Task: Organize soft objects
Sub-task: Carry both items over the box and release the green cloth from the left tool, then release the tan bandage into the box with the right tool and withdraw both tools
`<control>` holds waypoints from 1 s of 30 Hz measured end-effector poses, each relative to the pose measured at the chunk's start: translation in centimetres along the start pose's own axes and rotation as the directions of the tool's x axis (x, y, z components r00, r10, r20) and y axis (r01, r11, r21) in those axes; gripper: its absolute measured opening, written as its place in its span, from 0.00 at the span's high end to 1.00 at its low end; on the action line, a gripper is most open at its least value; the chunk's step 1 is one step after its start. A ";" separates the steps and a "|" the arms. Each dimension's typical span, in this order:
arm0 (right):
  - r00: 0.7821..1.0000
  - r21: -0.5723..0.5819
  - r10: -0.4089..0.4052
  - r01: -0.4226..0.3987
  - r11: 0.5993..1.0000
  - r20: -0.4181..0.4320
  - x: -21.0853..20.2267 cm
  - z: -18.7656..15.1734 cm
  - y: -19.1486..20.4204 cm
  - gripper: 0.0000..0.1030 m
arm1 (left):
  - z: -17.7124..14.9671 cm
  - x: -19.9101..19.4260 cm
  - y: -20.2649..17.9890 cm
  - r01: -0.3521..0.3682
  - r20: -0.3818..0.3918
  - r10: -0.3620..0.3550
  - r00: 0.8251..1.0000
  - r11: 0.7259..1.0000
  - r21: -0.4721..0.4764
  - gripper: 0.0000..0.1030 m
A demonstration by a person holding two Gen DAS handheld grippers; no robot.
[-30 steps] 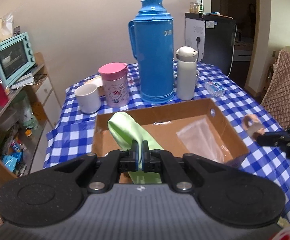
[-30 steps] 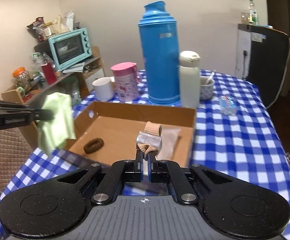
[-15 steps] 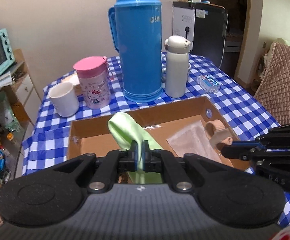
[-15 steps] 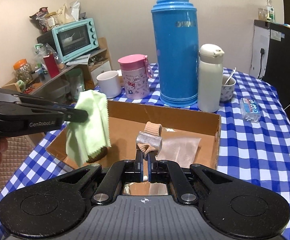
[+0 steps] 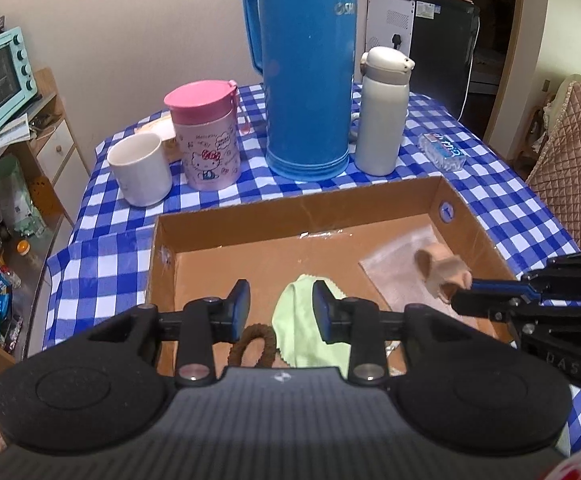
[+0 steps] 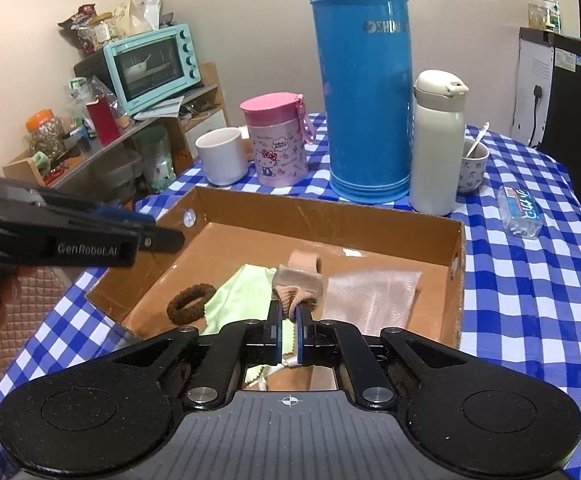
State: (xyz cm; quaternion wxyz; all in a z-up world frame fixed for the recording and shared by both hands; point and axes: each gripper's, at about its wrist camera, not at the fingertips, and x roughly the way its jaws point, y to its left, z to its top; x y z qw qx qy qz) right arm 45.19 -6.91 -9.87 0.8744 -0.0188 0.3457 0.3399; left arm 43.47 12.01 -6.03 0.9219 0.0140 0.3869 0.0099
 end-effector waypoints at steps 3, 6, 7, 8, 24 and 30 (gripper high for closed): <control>1.000 -0.007 0.000 0.000 1.000 0.011 0.1 0.1 0.2 0.83 | -0.3 -0.2 0.2 0.000 -0.006 0.000 1.000 1.000 -0.010 0.68; 1.000 -0.012 -0.003 0.004 1.000 0.021 -0.1 0.2 0.3 0.59 | -0.5 -0.5 0.3 0.004 -0.011 -0.004 1.000 1.000 -0.017 0.65; 1.000 -0.010 -0.006 0.007 1.000 0.022 -0.2 0.2 0.3 0.59 | -0.6 -0.7 0.3 0.006 -0.013 -0.006 1.000 1.000 -0.019 0.63; 1.000 -0.007 -0.009 0.009 1.000 0.018 -0.3 0.2 0.3 0.58 | -0.6 -0.9 0.3 0.007 -0.013 -0.008 1.000 1.000 -0.020 0.62; 0.999 0.063 -0.045 0.045 0.997 -0.002 -3.6 -0.9 -1.1 0.53 | -1.9 -4.9 1.1 0.004 -0.020 -0.005 1.000 0.998 -0.062 0.57; 0.999 0.100 -0.052 0.051 0.994 0.008 -6.1 -1.5 -1.4 0.46 | -3.3 -7.4 1.4 -0.003 -0.028 0.000 1.000 0.996 -0.088 0.57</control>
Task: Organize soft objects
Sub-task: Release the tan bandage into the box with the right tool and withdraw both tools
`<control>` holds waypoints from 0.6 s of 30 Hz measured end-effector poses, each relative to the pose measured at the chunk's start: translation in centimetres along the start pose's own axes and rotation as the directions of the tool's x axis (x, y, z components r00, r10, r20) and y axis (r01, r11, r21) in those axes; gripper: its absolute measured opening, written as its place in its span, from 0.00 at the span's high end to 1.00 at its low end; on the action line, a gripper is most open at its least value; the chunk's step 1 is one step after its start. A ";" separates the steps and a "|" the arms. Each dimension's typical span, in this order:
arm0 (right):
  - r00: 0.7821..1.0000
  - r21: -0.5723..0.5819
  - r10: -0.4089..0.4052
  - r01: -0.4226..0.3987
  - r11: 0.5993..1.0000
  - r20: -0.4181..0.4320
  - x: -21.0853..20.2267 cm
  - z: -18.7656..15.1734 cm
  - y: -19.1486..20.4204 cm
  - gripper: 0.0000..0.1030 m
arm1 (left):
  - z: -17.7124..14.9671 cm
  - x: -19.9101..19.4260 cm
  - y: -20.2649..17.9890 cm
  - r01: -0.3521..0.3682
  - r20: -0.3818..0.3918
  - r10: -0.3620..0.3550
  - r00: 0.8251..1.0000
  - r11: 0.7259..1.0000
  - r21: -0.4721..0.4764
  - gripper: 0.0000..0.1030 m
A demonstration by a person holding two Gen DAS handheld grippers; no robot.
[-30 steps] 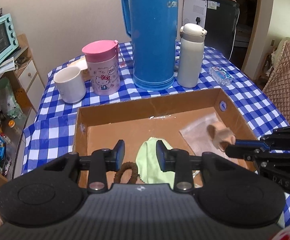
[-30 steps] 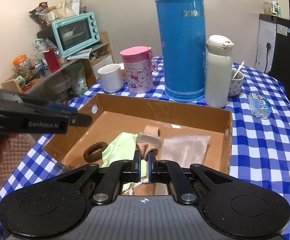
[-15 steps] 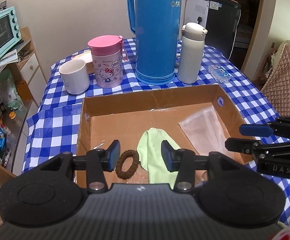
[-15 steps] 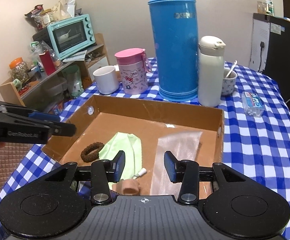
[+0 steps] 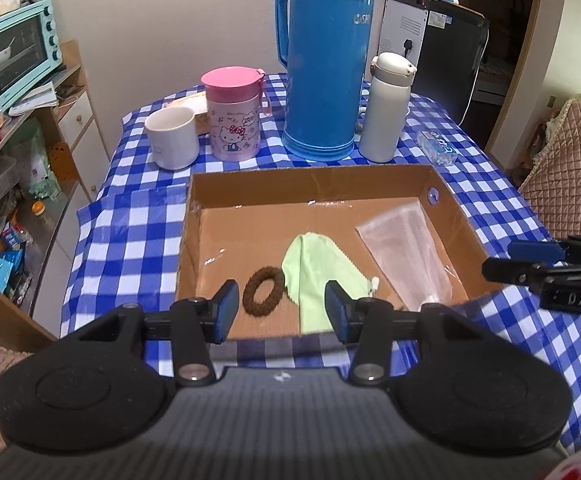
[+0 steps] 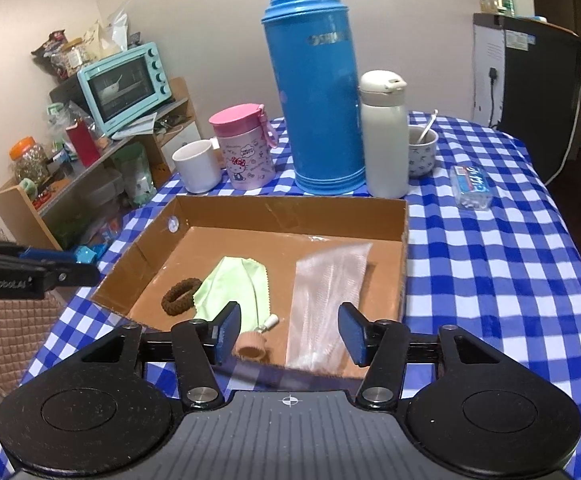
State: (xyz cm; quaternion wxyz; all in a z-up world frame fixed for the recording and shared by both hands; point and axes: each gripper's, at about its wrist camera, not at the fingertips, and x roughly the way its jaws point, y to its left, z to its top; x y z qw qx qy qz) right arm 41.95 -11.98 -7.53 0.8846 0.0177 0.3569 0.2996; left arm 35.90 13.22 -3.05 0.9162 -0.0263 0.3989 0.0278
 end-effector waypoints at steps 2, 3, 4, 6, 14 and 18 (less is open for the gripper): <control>1.000 0.018 -0.007 0.007 1.000 0.002 -1.0 -0.3 -0.2 0.45 | -0.6 -0.9 0.2 -0.004 -0.002 0.004 1.000 1.000 -0.007 0.57; 1.000 0.028 -0.008 0.008 1.000 0.001 -1.5 -0.5 -0.3 0.45 | -0.9 -1.5 0.3 -0.006 -0.001 0.006 1.000 1.000 -0.011 0.57; 1.000 0.037 -0.007 0.007 0.999 -0.002 -2.0 -0.6 -0.4 0.45 | -1.3 -2.0 0.5 -0.008 -0.001 0.008 1.000 1.000 -0.015 0.57; 1.000 0.051 -0.008 0.008 0.999 -0.003 -3.1 -1.0 -0.6 0.45 | -2.0 -2.9 0.7 -0.017 -0.003 0.016 1.000 1.000 -0.022 0.57; 1.000 0.106 -0.019 0.019 0.994 -0.005 -7.1 -2.9 -1.1 0.45 | -4.8 -6.6 1.4 -0.043 -0.006 0.042 0.999 0.997 -0.068 0.56; 1.000 0.127 -0.013 0.014 0.992 -0.006 -9.0 -3.8 -0.9 0.45 | -6.1 -8.0 1.4 -0.044 -0.008 0.044 0.999 0.995 -0.091 0.55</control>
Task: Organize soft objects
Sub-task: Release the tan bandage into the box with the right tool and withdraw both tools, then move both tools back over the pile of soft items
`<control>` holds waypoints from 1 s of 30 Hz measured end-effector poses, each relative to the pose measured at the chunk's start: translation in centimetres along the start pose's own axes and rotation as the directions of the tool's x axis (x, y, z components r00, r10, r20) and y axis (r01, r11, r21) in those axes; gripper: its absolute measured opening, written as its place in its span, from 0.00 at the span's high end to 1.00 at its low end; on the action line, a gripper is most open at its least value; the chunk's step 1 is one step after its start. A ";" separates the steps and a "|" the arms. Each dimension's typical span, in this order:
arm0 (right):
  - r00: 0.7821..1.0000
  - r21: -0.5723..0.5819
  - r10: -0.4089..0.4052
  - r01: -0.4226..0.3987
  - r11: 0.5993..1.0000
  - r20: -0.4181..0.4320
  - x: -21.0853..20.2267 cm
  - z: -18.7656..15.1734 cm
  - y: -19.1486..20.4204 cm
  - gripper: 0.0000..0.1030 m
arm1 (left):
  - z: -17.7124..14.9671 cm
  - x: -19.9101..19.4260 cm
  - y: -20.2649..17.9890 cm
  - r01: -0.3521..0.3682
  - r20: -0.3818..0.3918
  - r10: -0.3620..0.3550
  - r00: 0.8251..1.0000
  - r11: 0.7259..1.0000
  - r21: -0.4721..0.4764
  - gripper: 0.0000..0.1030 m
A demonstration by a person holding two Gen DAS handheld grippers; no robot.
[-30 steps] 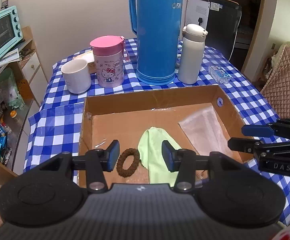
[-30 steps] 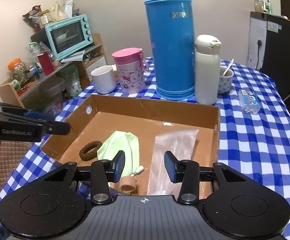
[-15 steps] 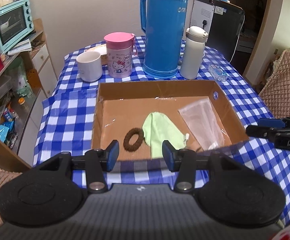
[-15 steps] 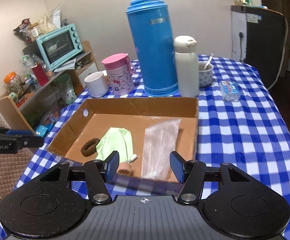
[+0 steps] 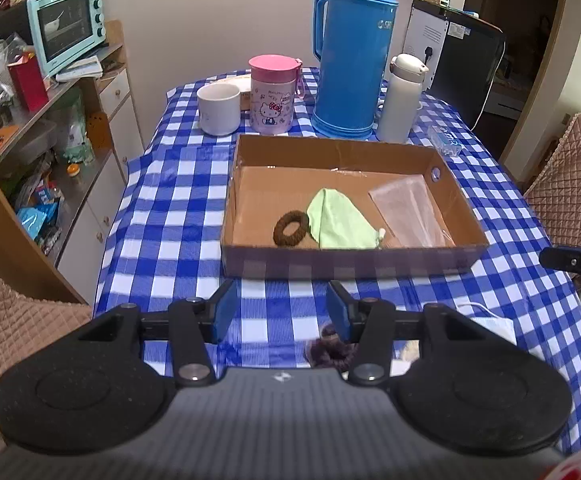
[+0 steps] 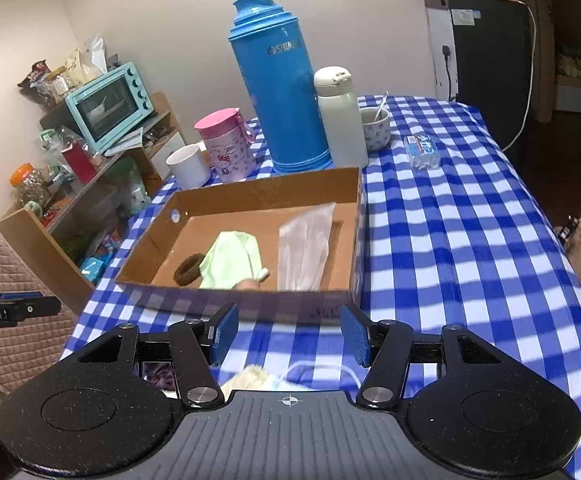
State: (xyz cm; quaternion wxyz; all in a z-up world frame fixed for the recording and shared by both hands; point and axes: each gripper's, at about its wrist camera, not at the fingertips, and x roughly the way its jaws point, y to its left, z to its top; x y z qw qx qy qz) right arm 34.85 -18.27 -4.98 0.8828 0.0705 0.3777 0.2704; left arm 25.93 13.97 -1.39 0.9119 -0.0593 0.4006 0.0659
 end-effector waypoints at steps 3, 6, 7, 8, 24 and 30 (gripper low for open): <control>1.000 0.016 0.012 -0.011 1.000 -0.009 -1.1 -1.0 0.2 0.45 | -1.0 -0.9 -0.1 0.003 -0.004 -0.003 1.000 1.000 -0.006 0.55; 0.999 0.039 0.025 -0.024 0.999 -0.033 -2.0 -2.4 0.3 0.44 | -2.0 -1.5 -0.4 0.003 -0.011 -0.003 1.000 1.000 -0.006 0.54; 0.999 0.046 0.030 -0.028 0.999 -0.045 -2.2 -2.9 0.4 0.44 | -2.4 -1.7 -0.5 0.002 -0.015 -0.002 1.000 1.000 -0.006 0.54; 0.998 0.054 0.033 -0.030 0.998 -0.057 -2.3 -3.5 0.4 0.43 | -2.8 -1.9 -0.6 0.003 -0.019 -0.003 1.000 1.000 -0.008 0.54; 0.977 0.120 0.078 -0.055 0.991 -0.200 -3.4 -9.4 1.8 0.40 | -6.9 -2.2 -3.2 0.071 -0.102 -0.069 0.992 0.997 0.014 0.54; 0.966 0.164 0.078 -0.038 0.986 -0.245 -2.8 -11.0 1.6 0.39 | -8.4 -1.8 -4.1 0.103 -0.140 -0.099 0.985 0.994 0.024 0.54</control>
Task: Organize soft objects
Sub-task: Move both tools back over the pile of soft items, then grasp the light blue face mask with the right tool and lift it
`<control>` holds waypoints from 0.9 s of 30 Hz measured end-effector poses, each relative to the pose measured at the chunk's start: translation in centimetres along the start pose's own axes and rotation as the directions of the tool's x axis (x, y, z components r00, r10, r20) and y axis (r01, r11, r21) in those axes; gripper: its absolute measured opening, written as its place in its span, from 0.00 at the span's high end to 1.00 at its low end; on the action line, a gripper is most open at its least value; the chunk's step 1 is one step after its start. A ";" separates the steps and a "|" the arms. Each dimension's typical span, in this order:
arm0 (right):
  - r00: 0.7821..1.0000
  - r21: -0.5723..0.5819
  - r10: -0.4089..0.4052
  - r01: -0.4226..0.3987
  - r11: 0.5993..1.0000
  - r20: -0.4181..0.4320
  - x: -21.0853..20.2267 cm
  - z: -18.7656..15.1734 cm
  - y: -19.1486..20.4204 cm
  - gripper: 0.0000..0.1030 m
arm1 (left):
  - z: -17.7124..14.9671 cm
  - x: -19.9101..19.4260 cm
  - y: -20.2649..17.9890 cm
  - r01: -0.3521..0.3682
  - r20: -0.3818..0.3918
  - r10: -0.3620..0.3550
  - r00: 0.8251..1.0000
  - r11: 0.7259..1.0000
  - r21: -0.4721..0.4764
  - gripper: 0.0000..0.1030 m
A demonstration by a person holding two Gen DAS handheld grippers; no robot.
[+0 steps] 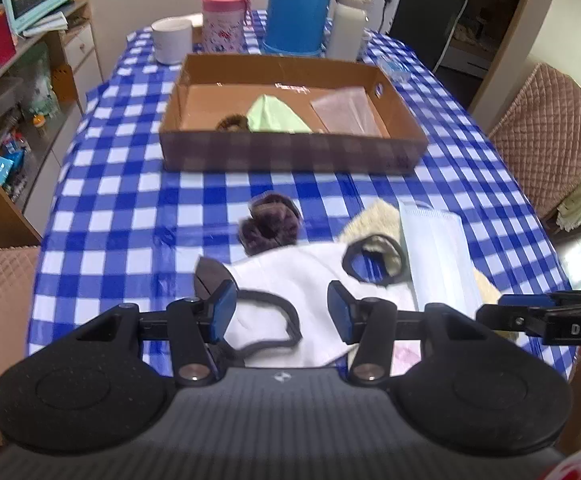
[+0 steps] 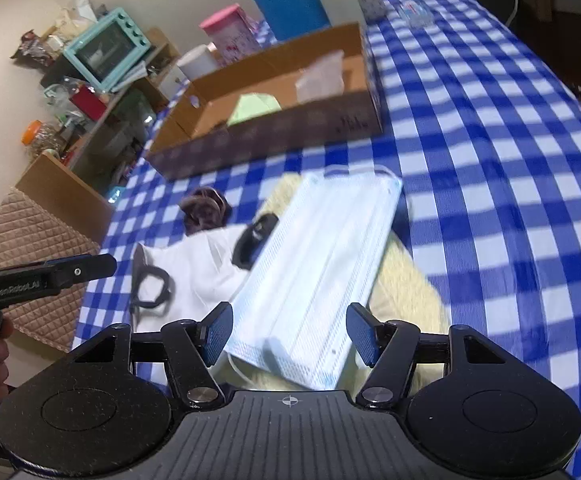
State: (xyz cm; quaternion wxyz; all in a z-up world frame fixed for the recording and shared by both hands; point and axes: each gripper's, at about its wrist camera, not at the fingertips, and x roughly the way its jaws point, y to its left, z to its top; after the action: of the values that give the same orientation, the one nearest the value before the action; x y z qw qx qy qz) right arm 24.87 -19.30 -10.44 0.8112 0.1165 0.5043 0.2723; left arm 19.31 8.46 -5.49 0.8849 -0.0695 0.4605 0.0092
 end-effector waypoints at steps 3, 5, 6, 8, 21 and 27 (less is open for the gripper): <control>1.000 0.039 -0.002 0.003 0.999 -0.023 0.6 -0.5 -0.7 0.39 | -0.6 0.4 -0.2 0.008 -0.018 -0.008 1.000 1.000 0.002 0.54; 0.999 0.069 -0.002 0.005 0.998 -0.041 1.1 -0.8 -1.0 0.39 | -0.9 0.5 -0.4 0.013 -0.027 -0.013 1.000 1.000 0.001 0.54; 0.999 0.085 0.000 0.004 0.996 -0.051 1.4 -0.9 -1.2 0.39 | -1.0 0.6 -0.4 0.015 -0.030 -0.015 0.999 1.000 0.002 0.54; 0.998 0.115 0.010 -0.003 0.993 -0.060 1.8 -1.2 -1.6 0.39 | -1.1 0.7 -0.4 0.017 -0.035 -0.017 0.999 1.000 0.003 0.54; 0.999 -0.010 0.007 -0.007 1.000 0.047 0.5 -1.0 -0.3 0.99 | -1.0 1.1 -0.4 0.025 -0.034 -0.025 0.999 1.000 0.008 0.54; 0.987 -0.120 0.022 -0.003 0.993 0.160 -1.8 -0.4 1.4 1.00 | -0.7 1.2 -0.7 0.032 -0.023 -0.031 0.999 0.999 0.022 0.55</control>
State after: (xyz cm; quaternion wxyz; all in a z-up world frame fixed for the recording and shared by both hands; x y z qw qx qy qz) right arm 23.51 -19.19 -8.64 0.8530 0.0924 0.4191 0.2969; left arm 19.51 7.65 -6.81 0.8803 -0.0671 0.4696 -0.0106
